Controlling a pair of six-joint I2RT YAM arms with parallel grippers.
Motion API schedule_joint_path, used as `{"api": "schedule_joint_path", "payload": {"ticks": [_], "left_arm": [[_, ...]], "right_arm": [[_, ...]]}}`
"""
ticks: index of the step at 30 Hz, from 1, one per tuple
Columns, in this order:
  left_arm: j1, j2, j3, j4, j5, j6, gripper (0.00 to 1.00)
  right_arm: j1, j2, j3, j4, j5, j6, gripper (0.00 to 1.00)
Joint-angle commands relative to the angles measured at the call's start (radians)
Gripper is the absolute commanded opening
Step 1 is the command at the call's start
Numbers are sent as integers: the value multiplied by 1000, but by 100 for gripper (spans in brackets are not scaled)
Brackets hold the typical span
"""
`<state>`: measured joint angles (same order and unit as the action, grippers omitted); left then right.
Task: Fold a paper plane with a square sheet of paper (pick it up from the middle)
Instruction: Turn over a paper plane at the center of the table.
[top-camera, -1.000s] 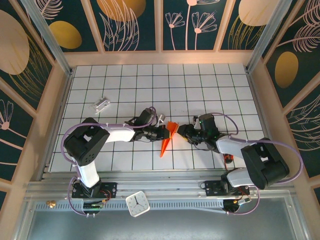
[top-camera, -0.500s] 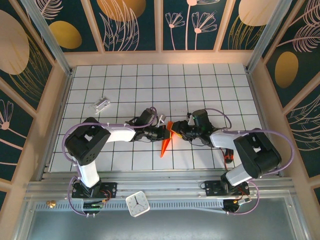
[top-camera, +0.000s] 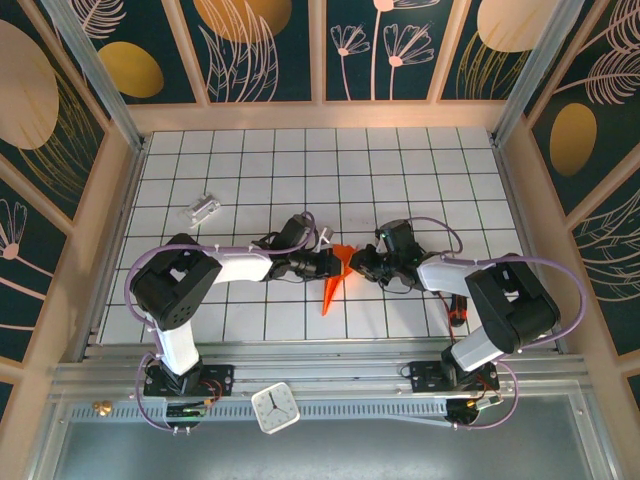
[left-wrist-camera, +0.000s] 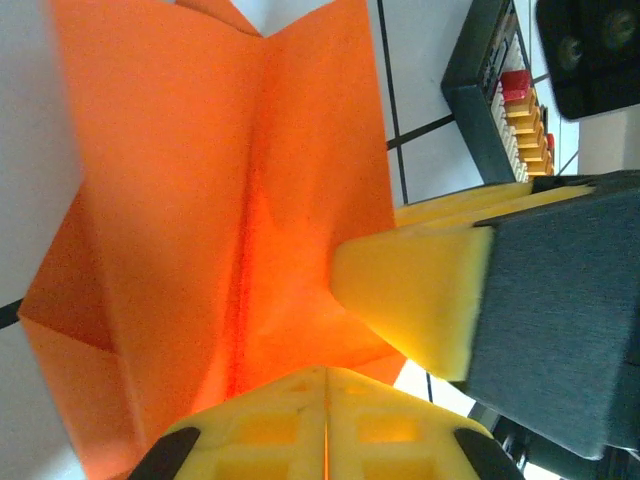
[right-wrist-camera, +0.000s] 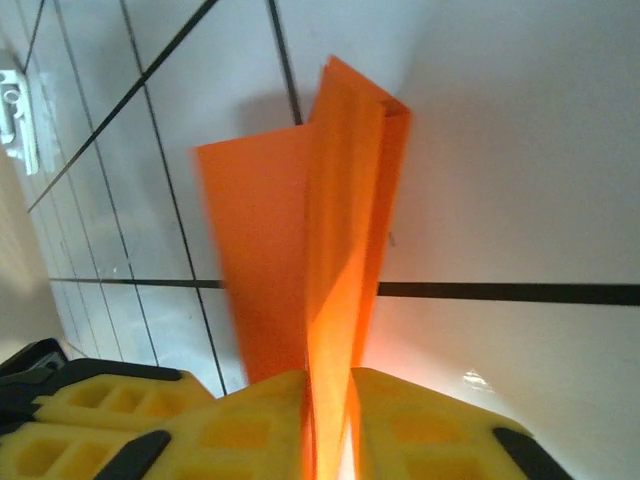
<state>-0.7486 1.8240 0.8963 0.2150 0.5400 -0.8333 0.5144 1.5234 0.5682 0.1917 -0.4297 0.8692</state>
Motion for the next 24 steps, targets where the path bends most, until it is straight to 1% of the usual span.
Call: {"api": "schedule_joint_path", "payload": {"ticks": [1, 4, 8, 11, 20, 24], "left_arm": [[-7, -34, 30, -36, -15, 27, 15], [-2, -76, 26, -56, -53, 39, 23], [25, -104, -14, -62, -107, 14, 28], [32, -104, -26, -76, -124, 22, 34], [26, -47, 2, -33, 23, 19, 47], [18, -8, 39, -60, 25, 41, 48]], "right_arm": [[-14, -12, 6, -39, 23, -50, 15], [-27, -11, 0, -44, 12, -85, 12], [-47, -9, -17, -25, -14, -124, 8], [-58, 5, -20, -16, -34, -144, 7], [-60, 22, -26, 6, -46, -141, 7], [-61, 22, -28, 5, -44, -142, 6]]}}
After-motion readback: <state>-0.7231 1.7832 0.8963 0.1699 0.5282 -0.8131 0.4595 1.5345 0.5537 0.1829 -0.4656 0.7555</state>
